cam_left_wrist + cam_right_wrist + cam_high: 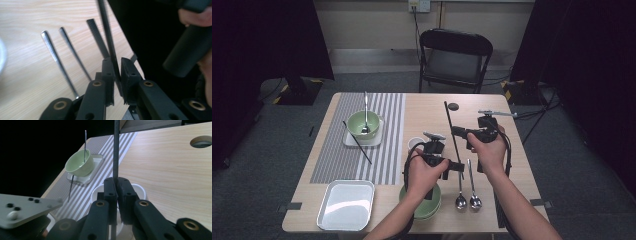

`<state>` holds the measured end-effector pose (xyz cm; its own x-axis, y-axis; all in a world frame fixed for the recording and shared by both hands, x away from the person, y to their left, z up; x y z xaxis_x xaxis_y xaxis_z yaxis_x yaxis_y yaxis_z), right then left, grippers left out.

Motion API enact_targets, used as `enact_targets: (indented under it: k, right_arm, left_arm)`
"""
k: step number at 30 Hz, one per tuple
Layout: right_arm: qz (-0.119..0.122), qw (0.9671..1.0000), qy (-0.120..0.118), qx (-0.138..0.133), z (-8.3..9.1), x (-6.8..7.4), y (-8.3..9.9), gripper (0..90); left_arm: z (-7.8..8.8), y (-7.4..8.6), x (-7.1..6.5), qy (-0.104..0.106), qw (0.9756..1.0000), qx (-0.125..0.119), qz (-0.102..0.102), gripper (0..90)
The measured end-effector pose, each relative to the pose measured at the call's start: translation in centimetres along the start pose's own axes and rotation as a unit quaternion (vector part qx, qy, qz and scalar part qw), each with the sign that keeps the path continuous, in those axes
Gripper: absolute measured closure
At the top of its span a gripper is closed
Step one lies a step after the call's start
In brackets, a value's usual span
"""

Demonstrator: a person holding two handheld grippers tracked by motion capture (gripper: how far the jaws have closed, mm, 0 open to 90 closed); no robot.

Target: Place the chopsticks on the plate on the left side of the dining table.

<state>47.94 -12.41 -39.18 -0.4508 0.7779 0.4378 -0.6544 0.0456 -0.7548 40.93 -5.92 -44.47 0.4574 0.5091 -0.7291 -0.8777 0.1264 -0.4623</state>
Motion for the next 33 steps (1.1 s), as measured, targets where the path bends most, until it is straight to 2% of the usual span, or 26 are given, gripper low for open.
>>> enact_targets:
  k: [2, 3, 8, 10, 14, 15, 17, 18, 19, 20, 22, 25, 28, 31, 33]
  right_arm:
    - [-0.002, 1.0, -0.006, -0.001, 0.2, -0.1, 0.0, 84.2]
    - [-0.004, 1.0, -0.006, 0.0, 0.2, -0.2, 0.0, 83.3]
    - [-0.002, 1.0, 0.003, 0.003, 0.3, -0.9, 0.1, 78.1]
    - [0.001, 1.0, 0.004, 0.002, 0.3, -0.9, 0.1, 77.5]
    - [0.005, 0.9999, 0.008, 0.003, 0.4, -1.0, 0.2, 73.5]
    - [0.006, 0.9999, 0.01, 0.002, 0.4, -1.1, 0.2, 72.1]
    - [0.006, 0.9999, 0.01, 0.004, 0.4, -1.2, 0.3, 71.9]
    - [0.005, 0.9999, 0.01, 0.003, 0.4, -1.2, 0.3, 71.0]
    - [0.005, 0.9999, 0.011, 0.005, 0.4, -1.3, 0.4, 69.8]
    - [0.005, 0.9999, 0.015, 0.004, 0.4, -1.4, 0.5, 68.1]
    - [0.007, 0.9998, 0.02, 0.003, 0.3, -1.6, 0.5, 63.8]
    - [0.01, 0.9996, 0.027, 0.006, 0.2, -1.8, 0.7, 59.1]
    - [0.016, 0.9994, 0.031, 0.008, 0.1, -1.9, 0.9, 56.1]
    - [0.032, 0.9982, 0.048, 0.016, 0.0, -2.2, 1.1, 47.5]
    - [0.038, 0.9978, 0.053, 0.015, -0.1, -2.4, 1.1, 47.3]
  left_arm:
    - [0.2, 0.0, 0.3, -0.007, 0.9999, 0.003, 0.008, 86.0]
    - [0.4, 0.0, 0.6, -0.009, 0.9999, 0.005, 0.005, 86.5]
    - [0.7, -0.1, 0.5, -0.009, 0.9999, 0.004, 0.012, 86.7]
    - [0.9, -0.2, 0.6, -0.011, 0.9999, 0.007, -0.002, 86.8]
    - [1.2, -0.3, 0.7, -0.016, 0.9998, 0.007, -0.004, 86.7]
    - [1.2, -0.3, 0.5, -0.013, 0.9999, 0.006, 0.001, 86.7]
    - [1.3, -0.3, 0.8, -0.019, 0.9997, 0.009, -0.012, 86.8]
    - [1.4, -0.2, 0.7, -0.019, 0.9997, 0.012, -0.004, 86.8]
    - [1.5, -0.2, 0.9, -0.023, 0.9996, 0.013, -0.011, 86.8]
    - [1.6, -0.2, 0.9, -0.024, 0.9995, 0.016, -0.012, 86.8]
    - [1.6, -0.2, 0.8, -0.023, 0.9997, 0.009, -0.001, 86.8]
    - [1.9, -0.1, 1.1, -0.03, 0.9994, 0.016, -0.011, 86.8]
    - [2.0, -0.2, 1.2, -0.033, 0.9993, 0.013, -0.009, 86.8]
    - [2.3, -0.3, 1.3, -0.038, 0.9992, 0.014, -0.01, 86.8]
    - [2.4, -0.3, 1.3, -0.036, 0.9992, 0.014, -0.008, 86.8]
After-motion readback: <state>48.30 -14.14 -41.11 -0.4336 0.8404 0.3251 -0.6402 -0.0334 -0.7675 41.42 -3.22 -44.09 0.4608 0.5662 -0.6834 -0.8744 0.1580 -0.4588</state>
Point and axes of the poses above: each handheld gripper's, and its own axes: z roughly backward along the jaws, y roughly out of its underside, x roughly to its left, the point moved 8 cm from there along -z, roughly forward along the jaws, and after that the axes turned 3 degrees about y, right-handed, at the moved point
